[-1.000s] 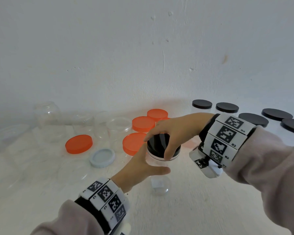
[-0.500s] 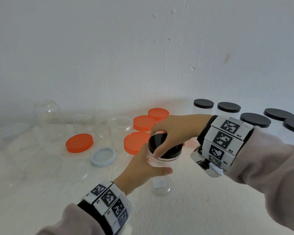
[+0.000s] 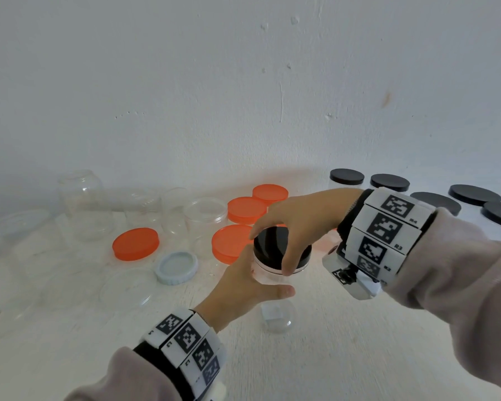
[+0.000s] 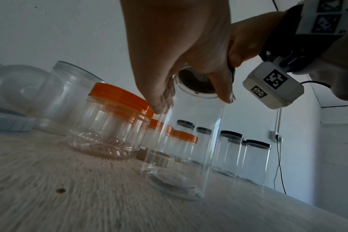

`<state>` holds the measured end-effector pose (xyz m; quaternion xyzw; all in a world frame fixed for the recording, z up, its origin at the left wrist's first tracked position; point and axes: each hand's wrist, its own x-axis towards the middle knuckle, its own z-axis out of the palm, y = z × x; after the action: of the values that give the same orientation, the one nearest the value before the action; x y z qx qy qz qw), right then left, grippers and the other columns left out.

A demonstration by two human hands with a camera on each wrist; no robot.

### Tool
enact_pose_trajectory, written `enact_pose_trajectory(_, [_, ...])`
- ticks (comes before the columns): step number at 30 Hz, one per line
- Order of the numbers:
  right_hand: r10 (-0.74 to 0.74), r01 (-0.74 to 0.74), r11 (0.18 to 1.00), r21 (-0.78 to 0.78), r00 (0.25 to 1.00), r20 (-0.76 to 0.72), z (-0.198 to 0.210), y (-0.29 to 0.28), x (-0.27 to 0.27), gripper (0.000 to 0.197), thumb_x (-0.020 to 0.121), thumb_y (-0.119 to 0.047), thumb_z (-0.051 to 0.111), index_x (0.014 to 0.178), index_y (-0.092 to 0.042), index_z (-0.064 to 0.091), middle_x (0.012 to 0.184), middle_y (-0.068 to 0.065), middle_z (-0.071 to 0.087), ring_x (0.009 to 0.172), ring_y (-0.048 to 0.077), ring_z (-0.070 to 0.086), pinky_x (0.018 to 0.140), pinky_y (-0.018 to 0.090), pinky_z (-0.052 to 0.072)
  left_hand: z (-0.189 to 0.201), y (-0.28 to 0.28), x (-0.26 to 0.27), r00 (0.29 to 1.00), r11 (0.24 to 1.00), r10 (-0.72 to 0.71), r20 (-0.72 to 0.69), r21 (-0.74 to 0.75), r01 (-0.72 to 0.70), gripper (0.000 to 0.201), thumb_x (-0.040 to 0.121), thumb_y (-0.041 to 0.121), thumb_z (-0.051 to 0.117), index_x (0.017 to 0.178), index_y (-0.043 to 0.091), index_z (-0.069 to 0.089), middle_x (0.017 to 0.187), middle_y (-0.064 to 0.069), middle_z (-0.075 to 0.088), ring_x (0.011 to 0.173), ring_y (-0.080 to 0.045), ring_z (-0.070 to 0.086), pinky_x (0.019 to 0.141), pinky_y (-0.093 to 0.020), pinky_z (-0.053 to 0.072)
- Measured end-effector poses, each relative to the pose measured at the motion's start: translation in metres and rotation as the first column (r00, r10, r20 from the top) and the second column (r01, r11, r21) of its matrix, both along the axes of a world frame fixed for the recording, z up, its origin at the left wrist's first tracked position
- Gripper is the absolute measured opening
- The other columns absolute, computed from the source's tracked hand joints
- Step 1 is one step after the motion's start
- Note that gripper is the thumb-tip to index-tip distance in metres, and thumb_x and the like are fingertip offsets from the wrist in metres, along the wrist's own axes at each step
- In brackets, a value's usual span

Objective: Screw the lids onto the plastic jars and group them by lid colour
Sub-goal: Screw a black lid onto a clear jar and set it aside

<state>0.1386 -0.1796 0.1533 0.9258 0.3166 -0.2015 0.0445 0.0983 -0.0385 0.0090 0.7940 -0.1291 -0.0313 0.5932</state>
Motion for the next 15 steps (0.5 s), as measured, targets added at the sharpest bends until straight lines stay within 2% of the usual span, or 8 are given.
enact_pose_trajectory(3, [-0.001, 0.001, 1.000, 0.023, 1.000, 0.011, -0.001, -0.001, 0.001, 0.075, 0.065, -0.056, 0.080, 0.131, -0.052, 0.045, 0.123, -0.020, 0.042, 0.122, 0.015, 0.045, 0.097, 0.040, 0.047, 0.000, 0.000, 0.000, 1.000, 1.000, 0.002, 0.004, 0.011, -0.002, 0.089, 0.064, 0.029, 0.089, 0.136, 0.040, 0.038, 0.125, 0.022, 0.057, 0.116, 0.005, 0.051, 0.088, -0.013, 0.041])
enact_pose_trajectory(5, [-0.014, 0.013, 1.000, 0.024, 1.000, 0.009, -0.002, -0.001, 0.001, 0.076, 0.062, -0.061, 0.078, 0.129, -0.053, 0.045, 0.129, -0.018, 0.043, 0.119, 0.019, 0.051, 0.095, 0.040, 0.050, 0.000, 0.000, 0.000, 1.000, 1.000, 0.002, 0.006, 0.008, -0.002, 0.089, 0.063, 0.029, 0.089, 0.136, 0.040, 0.038, 0.125, 0.023, 0.057, 0.115, 0.006, 0.051, 0.086, -0.013, 0.041])
enact_pose_trajectory(7, [-0.037, 0.036, 0.999, 0.040, 0.999, 0.015, -0.004, 0.000, 0.002, 0.075, 0.057, -0.067, 0.075, 0.125, -0.054, 0.047, 0.128, -0.014, 0.047, 0.105, 0.023, 0.063, 0.085, 0.039, 0.055, -0.001, 0.000, 0.000, 1.000, 1.000, 0.003, 0.013, 0.006, -0.003, 0.089, 0.062, 0.032, 0.089, 0.135, 0.041, 0.039, 0.125, 0.023, 0.058, 0.116, 0.004, 0.051, 0.092, -0.019, 0.043])
enact_pose_trajectory(9, [-0.065, 0.062, 0.995, 0.072, 0.997, 0.037, -0.008, 0.000, 0.001, 0.067, 0.054, -0.074, 0.071, 0.114, -0.050, 0.052, 0.117, -0.012, 0.053, 0.088, 0.021, 0.069, 0.073, 0.037, 0.059, -0.002, -0.001, 0.000, 1.000, 1.000, 0.010, 0.017, 0.007, -0.010, 0.089, 0.060, 0.035, 0.089, 0.134, 0.043, 0.040, 0.124, 0.023, 0.058, 0.117, 0.002, 0.051, 0.096, -0.024, 0.043])
enact_pose_trajectory(12, [-0.110, 0.101, 0.990, 0.101, 0.990, 0.090, -0.016, 0.000, 0.000, 0.067, 0.054, -0.083, 0.063, 0.104, -0.039, 0.054, 0.103, -0.008, 0.057, 0.072, 0.020, 0.070, 0.057, 0.030, 0.057, -0.004, -0.001, 0.000, 0.999, 1.000, 0.029, 0.024, 0.007, -0.029, 0.083, 0.058, 0.040, 0.088, 0.126, 0.052, 0.041, 0.119, 0.028, 0.059, 0.112, 0.010, 0.051, 0.087, -0.016, 0.041])
enact_pose_trajectory(14, [-0.125, 0.113, 0.988, 0.106, 0.986, 0.110, -0.018, -0.001, 0.000, 0.069, 0.056, -0.085, 0.060, 0.106, -0.038, 0.052, 0.100, -0.010, 0.057, 0.075, 0.018, 0.068, 0.057, 0.029, 0.055, -0.005, 0.000, 0.000, 0.999, 0.999, 0.037, 0.018, 0.012, -0.038, 0.082, 0.058, 0.042, 0.088, 0.123, 0.054, 0.041, 0.117, 0.030, 0.059, 0.111, 0.012, 0.050, 0.084, -0.014, 0.040])
enact_pose_trajectory(15, [-0.126, 0.116, 0.988, 0.099, 0.987, 0.100, -0.017, -0.002, 0.001, 0.070, 0.057, -0.084, 0.062, 0.110, -0.040, 0.051, 0.104, -0.012, 0.057, 0.084, 0.017, 0.066, 0.064, 0.029, 0.055, -0.005, 0.000, 0.001, 0.999, 0.999, 0.035, 0.018, 0.014, -0.035, 0.083, 0.058, 0.042, 0.088, 0.125, 0.054, 0.041, 0.117, 0.030, 0.059, 0.111, 0.012, 0.050, 0.084, -0.014, 0.040])
